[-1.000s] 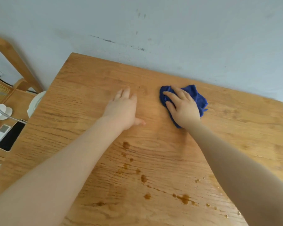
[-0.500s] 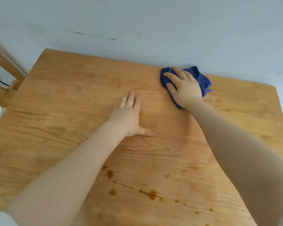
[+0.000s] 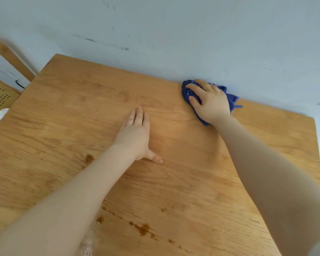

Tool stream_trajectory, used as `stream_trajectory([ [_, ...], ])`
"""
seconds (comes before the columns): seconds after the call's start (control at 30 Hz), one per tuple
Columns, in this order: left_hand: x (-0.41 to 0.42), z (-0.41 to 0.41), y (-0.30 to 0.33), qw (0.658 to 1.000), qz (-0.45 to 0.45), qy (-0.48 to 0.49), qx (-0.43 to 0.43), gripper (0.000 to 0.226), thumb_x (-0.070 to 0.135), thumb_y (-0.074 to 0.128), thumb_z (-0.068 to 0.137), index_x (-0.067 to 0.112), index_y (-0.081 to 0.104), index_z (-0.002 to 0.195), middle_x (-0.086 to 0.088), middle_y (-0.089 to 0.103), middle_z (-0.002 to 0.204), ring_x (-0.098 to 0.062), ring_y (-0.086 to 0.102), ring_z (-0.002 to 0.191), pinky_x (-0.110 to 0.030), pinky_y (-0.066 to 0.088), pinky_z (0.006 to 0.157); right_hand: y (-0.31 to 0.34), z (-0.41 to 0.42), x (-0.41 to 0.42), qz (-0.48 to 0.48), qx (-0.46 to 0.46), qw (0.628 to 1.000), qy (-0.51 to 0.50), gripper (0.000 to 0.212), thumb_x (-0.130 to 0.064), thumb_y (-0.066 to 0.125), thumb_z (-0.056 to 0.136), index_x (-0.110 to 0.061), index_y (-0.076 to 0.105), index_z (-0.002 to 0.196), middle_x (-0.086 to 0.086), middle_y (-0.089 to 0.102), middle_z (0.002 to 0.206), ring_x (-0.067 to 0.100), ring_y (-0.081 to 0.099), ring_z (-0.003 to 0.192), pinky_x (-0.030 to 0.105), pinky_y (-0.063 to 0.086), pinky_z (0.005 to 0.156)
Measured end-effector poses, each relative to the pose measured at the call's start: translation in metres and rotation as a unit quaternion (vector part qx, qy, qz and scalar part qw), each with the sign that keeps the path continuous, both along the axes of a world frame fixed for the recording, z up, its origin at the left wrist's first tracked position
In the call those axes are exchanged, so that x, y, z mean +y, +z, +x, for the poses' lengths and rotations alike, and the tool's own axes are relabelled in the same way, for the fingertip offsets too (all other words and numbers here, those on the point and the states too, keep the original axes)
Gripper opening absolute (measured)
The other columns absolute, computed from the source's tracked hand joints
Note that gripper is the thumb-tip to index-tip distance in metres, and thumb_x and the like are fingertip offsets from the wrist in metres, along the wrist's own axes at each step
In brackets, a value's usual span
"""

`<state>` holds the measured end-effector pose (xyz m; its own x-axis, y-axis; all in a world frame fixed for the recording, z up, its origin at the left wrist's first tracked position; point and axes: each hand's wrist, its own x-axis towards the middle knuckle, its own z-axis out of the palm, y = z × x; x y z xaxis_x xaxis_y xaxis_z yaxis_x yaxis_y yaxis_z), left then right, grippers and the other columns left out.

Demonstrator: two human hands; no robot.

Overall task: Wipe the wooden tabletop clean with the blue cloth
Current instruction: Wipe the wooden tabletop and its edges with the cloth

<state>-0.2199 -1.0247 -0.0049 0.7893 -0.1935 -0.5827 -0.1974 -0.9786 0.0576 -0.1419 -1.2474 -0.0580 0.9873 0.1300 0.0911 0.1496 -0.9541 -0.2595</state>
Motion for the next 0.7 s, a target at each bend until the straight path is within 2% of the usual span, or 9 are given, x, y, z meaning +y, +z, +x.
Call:
stream_trajectory([
  [0.1, 0.001, 0.002, 0.002, 0.999, -0.021, 0.018, -0.016, 0.147, 0.070, 0.073, 0.047, 0.008, -0.015, 0.147, -0.008, -0.022, 0.155, -0.024, -0.015, 0.144, -0.037, 0.005, 0.119, 0.001, -0.020, 0.011, 0.030, 0.007, 0.999, 0.020, 0.049, -0.045, 0.034, 0.086, -0.029, 0.053, 0.128, 0.003, 0.043, 0.144, 0.032, 0.040, 0.127, 0.047, 0.032, 0.103],
  [0.2, 0.004, -0.002, 0.002, 0.999, -0.024, 0.021, -0.023, 0.146, 0.070, 0.074, 0.046, 0.010, -0.013, 0.148, -0.007, -0.020, 0.156, -0.023, -0.014, 0.144, -0.038, 0.007, 0.119, -0.002, -0.071, 0.020, 0.025, -0.032, 0.991, 0.124, 0.044, -0.042, 0.039, 0.087, -0.026, 0.059, 0.122, 0.006, 0.051, 0.137, 0.034, 0.050, 0.119, 0.048, 0.041, 0.097],
  [0.33, 0.007, -0.001, 0.000, 0.999, -0.031, 0.024, -0.035, 0.146, 0.073, 0.071, 0.045, 0.012, -0.013, 0.148, -0.004, -0.021, 0.156, -0.020, -0.015, 0.144, -0.037, 0.007, 0.119, 0.005, -0.078, 0.005, -0.026, -0.013, 0.969, 0.244, 0.043, -0.040, 0.032, 0.092, -0.028, 0.054, 0.127, 0.003, 0.045, 0.142, 0.030, 0.045, 0.124, 0.044, 0.036, 0.098],
  [0.37, 0.006, -0.002, -0.001, 0.999, -0.032, 0.024, -0.033, 0.146, 0.074, 0.071, 0.046, 0.012, -0.013, 0.148, -0.004, -0.021, 0.156, -0.020, -0.015, 0.144, -0.037, 0.007, 0.119, 0.006, -0.066, 0.001, -0.040, -0.008, 0.970, 0.240, 0.045, -0.042, 0.029, 0.092, -0.028, 0.052, 0.129, 0.002, 0.044, 0.142, 0.029, 0.044, 0.126, 0.044, 0.034, 0.100],
  [0.43, 0.004, -0.001, -0.002, 0.999, -0.032, 0.023, -0.035, 0.146, 0.074, 0.071, 0.045, 0.013, -0.013, 0.148, -0.003, -0.022, 0.155, -0.020, -0.015, 0.144, -0.039, 0.008, 0.119, 0.009, -0.038, -0.004, -0.034, 0.001, 0.989, 0.141, 0.051, -0.046, 0.023, 0.091, -0.029, 0.048, 0.133, 0.001, 0.040, 0.146, 0.029, 0.038, 0.130, 0.044, 0.028, 0.104],
  [0.53, 0.002, 0.000, -0.003, 0.999, -0.033, 0.028, -0.031, 0.148, 0.074, 0.072, 0.044, 0.014, -0.014, 0.148, -0.003, -0.023, 0.155, -0.020, -0.015, 0.144, -0.041, 0.008, 0.119, 0.004, -0.019, -0.002, -0.040, 0.017, 0.999, -0.012, 0.042, -0.040, 0.031, 0.098, -0.031, 0.040, 0.137, 0.000, 0.030, 0.151, 0.028, 0.028, 0.136, 0.044, 0.019, 0.109],
  [0.63, 0.004, 0.000, -0.005, 0.999, -0.030, 0.027, -0.031, 0.148, 0.075, 0.071, 0.045, 0.012, -0.015, 0.147, -0.005, -0.023, 0.155, -0.022, -0.015, 0.144, -0.041, 0.006, 0.119, -0.001, -0.042, 0.016, -0.035, 0.017, 0.997, -0.070, 0.041, -0.036, 0.034, 0.097, -0.027, 0.042, 0.136, 0.003, 0.030, 0.151, 0.028, 0.029, 0.136, 0.047, 0.021, 0.108],
  [0.7, 0.005, -0.003, -0.006, 0.999, -0.030, 0.029, -0.030, 0.147, 0.074, 0.071, 0.046, 0.011, -0.014, 0.147, -0.007, -0.022, 0.155, -0.024, -0.014, 0.144, -0.041, 0.006, 0.119, -0.002, -0.079, 0.031, -0.036, 0.026, 0.996, -0.075, 0.046, -0.040, 0.028, 0.094, -0.026, 0.045, 0.134, 0.005, 0.033, 0.150, 0.030, 0.032, 0.135, 0.050, 0.024, 0.107],
])
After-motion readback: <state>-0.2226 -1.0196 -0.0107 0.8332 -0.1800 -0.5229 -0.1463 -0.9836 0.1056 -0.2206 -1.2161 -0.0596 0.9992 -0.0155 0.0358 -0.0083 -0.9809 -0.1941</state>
